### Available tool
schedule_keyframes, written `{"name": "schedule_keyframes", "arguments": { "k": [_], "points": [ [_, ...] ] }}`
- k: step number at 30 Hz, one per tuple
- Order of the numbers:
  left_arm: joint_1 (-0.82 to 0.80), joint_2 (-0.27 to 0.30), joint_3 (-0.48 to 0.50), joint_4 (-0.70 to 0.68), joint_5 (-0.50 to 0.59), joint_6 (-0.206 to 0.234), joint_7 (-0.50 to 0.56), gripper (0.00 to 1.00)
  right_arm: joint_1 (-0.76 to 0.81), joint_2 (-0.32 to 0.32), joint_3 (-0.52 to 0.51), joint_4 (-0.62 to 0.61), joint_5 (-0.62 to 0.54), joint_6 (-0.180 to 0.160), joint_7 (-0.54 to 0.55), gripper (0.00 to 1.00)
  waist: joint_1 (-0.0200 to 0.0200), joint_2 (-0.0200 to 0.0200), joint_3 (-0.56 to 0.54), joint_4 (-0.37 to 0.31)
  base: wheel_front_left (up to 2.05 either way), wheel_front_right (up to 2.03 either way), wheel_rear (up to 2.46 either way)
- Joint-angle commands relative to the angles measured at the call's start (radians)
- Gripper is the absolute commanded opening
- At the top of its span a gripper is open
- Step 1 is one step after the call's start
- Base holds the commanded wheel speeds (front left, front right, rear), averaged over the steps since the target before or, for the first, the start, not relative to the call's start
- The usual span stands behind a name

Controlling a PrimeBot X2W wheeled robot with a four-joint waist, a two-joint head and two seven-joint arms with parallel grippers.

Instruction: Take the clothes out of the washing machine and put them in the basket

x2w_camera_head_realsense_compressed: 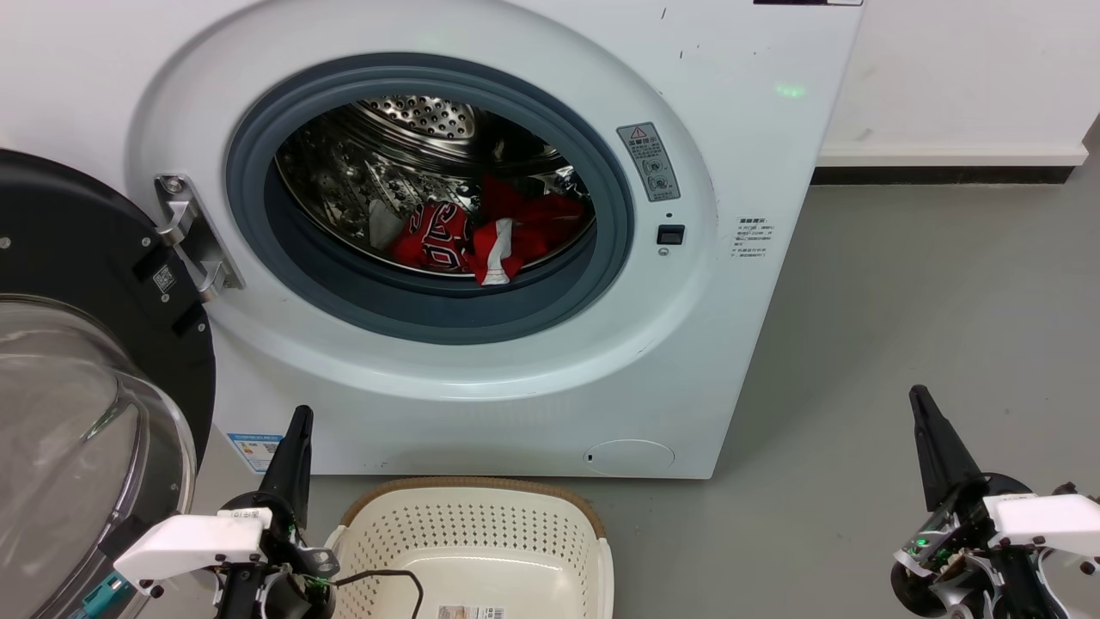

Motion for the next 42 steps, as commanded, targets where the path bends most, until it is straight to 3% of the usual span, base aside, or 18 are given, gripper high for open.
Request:
{"name": "schedule_keyframes", "arguments": {
  "k": [1,28,29,37,42],
  "points": [
    [-0.006,0.000,0.003,0.000,-0.002,-0.003,0.002,0.00,-0.012,0.004,0.000,0.001,-0.005,0.000,0.001,0.00,0.0000,0.0000,0.000,0.000,0.00,0.00,0.00],
    [-0.006,0.000,0.003,0.000,-0.002,-0.003,0.002,0.00,-0.012,0.003,0.000,0.001,-0.005,0.000,0.001,0.00,0.0000,0.0000,0.000,0.000,0.00,0.00,0.00],
    [0.000,0.000,0.000,0.000,0.000,0.000,0.000,1.00,0.000,0.000,0.000,0.000,0.000,0.000,0.000,1.00,0.0000,0.0000,0.000,0.000,0.00,0.00,0.00],
    [0.020,-0.001,-0.008,0.000,0.023,0.000,-0.024,1.00,0.020,0.001,0.007,0.015,-0.016,0.000,-0.024,1.00,0.0000,0.0000,0.001,0.000,0.00,0.00,0.00],
    [0.025,-0.001,-0.001,-0.030,0.130,0.007,-0.054,1.00,0.028,0.001,0.002,-0.009,-0.126,0.000,-0.053,1.00,0.0000,0.0000,0.002,0.000,0.00,0.00,0.00]
  ]
}}
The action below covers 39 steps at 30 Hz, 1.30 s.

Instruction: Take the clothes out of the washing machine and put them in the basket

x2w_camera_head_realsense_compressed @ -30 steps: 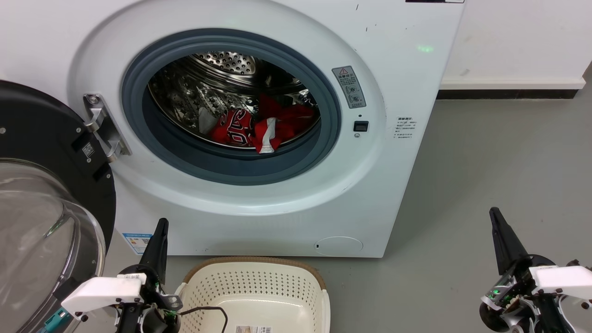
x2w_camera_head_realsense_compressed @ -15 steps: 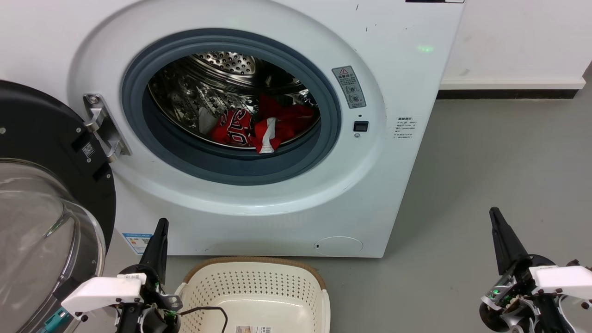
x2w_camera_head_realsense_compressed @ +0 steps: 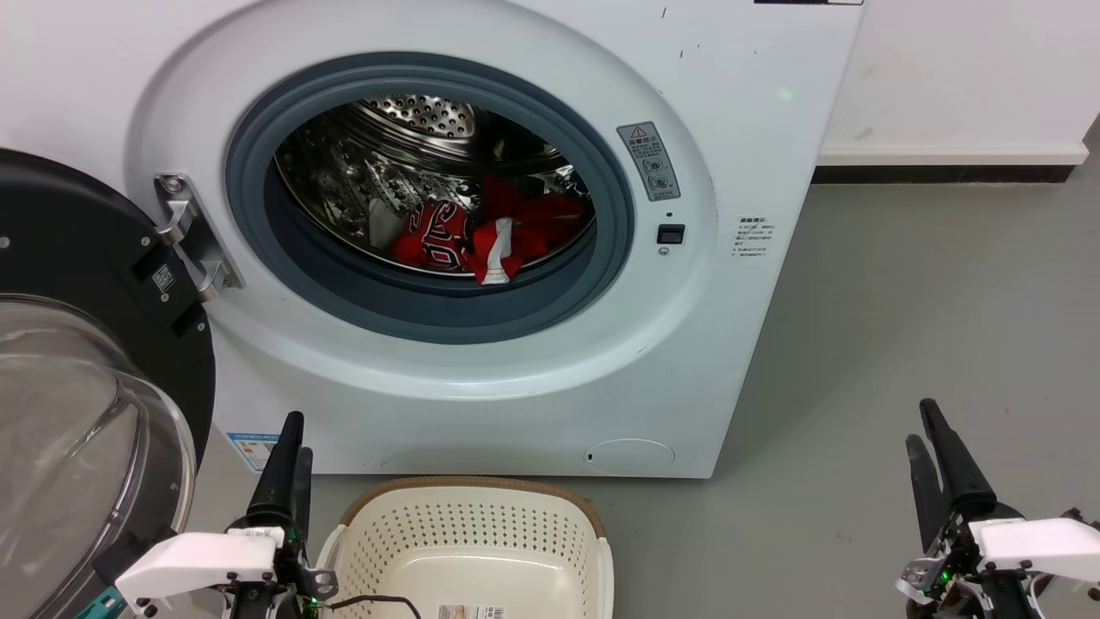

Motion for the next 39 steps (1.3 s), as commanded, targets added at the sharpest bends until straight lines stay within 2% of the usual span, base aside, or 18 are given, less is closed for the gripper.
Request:
{"name": "schedule_keyframes", "arguments": {
  "k": [1,6,8,9,10,21,22,39],
  "points": [
    [-0.012,0.002,0.002,-0.035,0.052,0.007,-0.014,1.00,-0.011,-0.001,0.000,-0.035,-0.056,0.000,-0.013,1.00,0.0000,0.0000,0.001,0.000,0.00,0.00,0.00],
    [-0.007,0.002,-0.008,-0.060,0.145,0.026,-0.033,1.00,-0.002,0.000,0.011,-0.068,-0.170,0.000,-0.032,1.00,0.0000,0.0000,0.002,0.000,0.00,0.00,0.00],
    [-0.002,0.002,-0.019,-0.075,0.214,0.044,-0.046,1.00,0.004,0.000,0.017,-0.087,-0.254,0.000,-0.045,1.00,0.0000,0.0000,0.003,0.000,0.00,0.00,0.00],
    [-0.002,0.002,-0.019,-0.075,0.214,0.044,-0.046,1.00,0.004,0.000,0.017,-0.087,-0.254,0.000,-0.045,1.00,0.0000,0.0000,0.003,0.000,0.00,0.00,0.00],
    [0.001,0.002,-0.027,-0.084,0.260,0.057,-0.055,1.00,0.007,0.000,0.022,-0.101,-0.314,0.000,-0.054,1.00,0.0000,0.0000,0.004,0.000,0.00,0.00,0.00],
    [0.013,0.002,-0.065,-0.115,0.461,0.103,-0.096,1.00,0.030,0.000,0.046,-0.162,-0.559,0.000,-0.095,1.00,0.0000,0.0000,0.006,0.001,0.00,0.00,0.00],
    [0.018,0.002,-0.072,-0.123,0.509,0.113,-0.107,1.00,0.035,0.000,0.051,-0.176,-0.616,0.000,-0.106,1.00,0.0000,0.0000,0.006,0.001,0.00,0.00,0.00],
    [0.041,0.003,-0.102,-0.152,0.745,0.154,-0.166,1.00,0.066,0.000,0.066,-0.231,-0.879,0.000,-0.164,1.00,0.0000,0.0000,0.008,0.004,0.00,0.00,0.00]
  ]
}}
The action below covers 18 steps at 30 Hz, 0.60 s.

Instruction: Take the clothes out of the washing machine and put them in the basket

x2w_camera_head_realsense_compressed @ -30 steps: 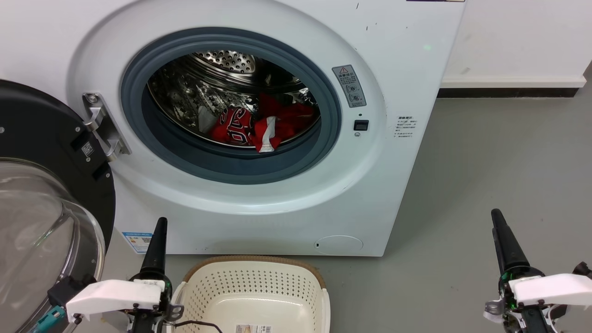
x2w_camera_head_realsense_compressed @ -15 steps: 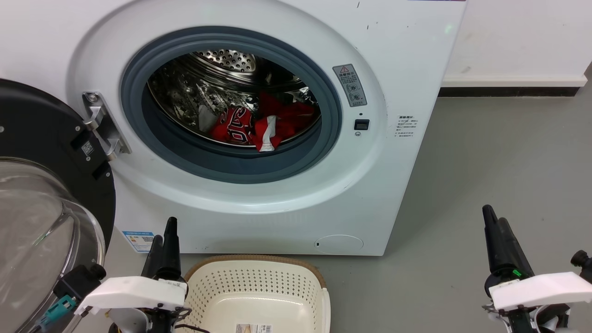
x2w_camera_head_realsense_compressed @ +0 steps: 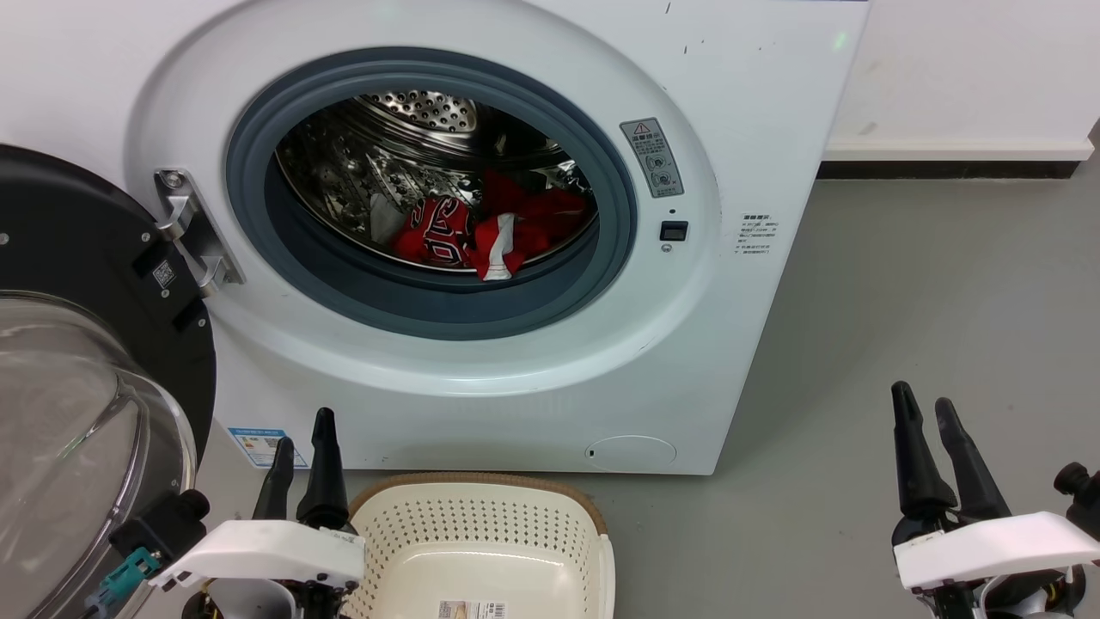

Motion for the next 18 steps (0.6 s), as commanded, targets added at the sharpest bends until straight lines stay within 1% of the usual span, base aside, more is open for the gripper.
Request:
{"name": "schedule_keyframes", "arguments": {
  "k": [1,18],
  "points": [
    [-0.001,0.002,-0.004,-0.018,0.034,0.005,-0.010,1.00,0.000,-0.002,0.003,-0.024,-0.038,0.000,-0.010,1.00,0.0000,0.0000,0.000,0.000,0.00,0.00,0.00],
    [0.017,0.002,-0.023,-0.038,0.235,0.034,-0.061,1.00,0.028,-0.001,0.013,-0.071,-0.256,0.000,-0.059,1.00,0.0000,0.0000,0.004,-0.002,0.00,0.00,0.00]
  ]
}}
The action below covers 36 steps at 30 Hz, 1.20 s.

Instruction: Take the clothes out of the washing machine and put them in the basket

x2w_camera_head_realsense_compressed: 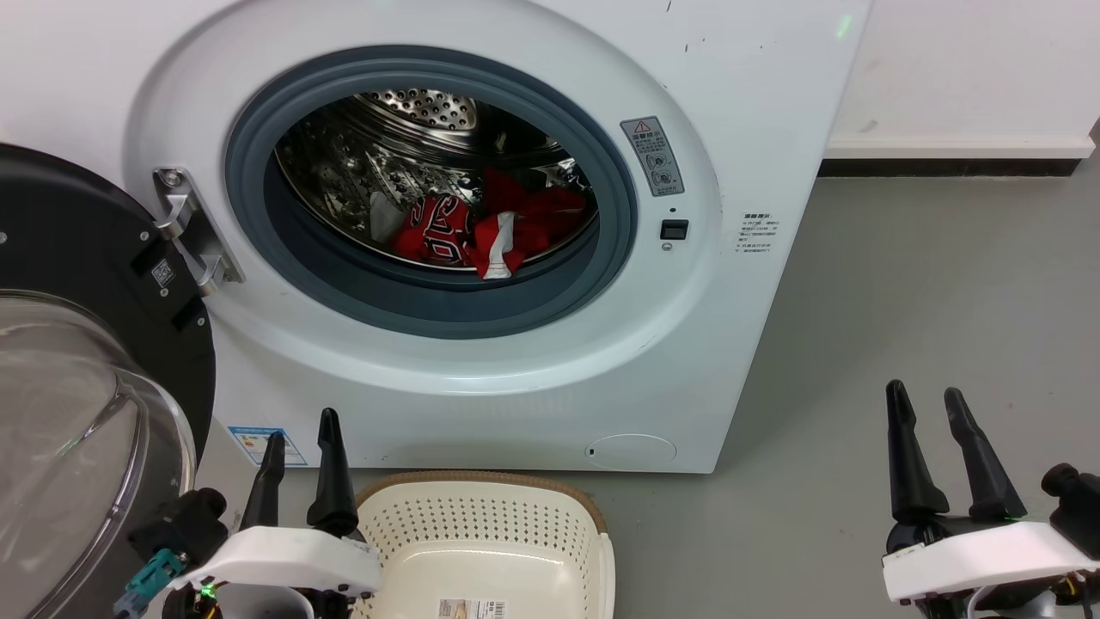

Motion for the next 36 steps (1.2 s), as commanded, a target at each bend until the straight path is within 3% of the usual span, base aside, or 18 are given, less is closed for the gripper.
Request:
{"name": "schedule_keyframes", "arguments": {
  "k": [1,36],
  "points": [
    [0.001,0.002,-0.002,-0.016,0.032,0.008,-0.012,1.00,0.007,-0.001,0.003,-0.019,-0.036,0.000,-0.010,1.00,0.0000,0.0000,0.000,0.000,0.00,0.00,0.00],
    [0.036,0.003,-0.036,-0.032,0.334,0.062,-0.090,1.00,0.054,-0.001,0.022,-0.083,-0.383,0.000,-0.087,1.00,0.0000,0.0000,0.003,-0.002,0.00,0.00,0.00]
  ]
}}
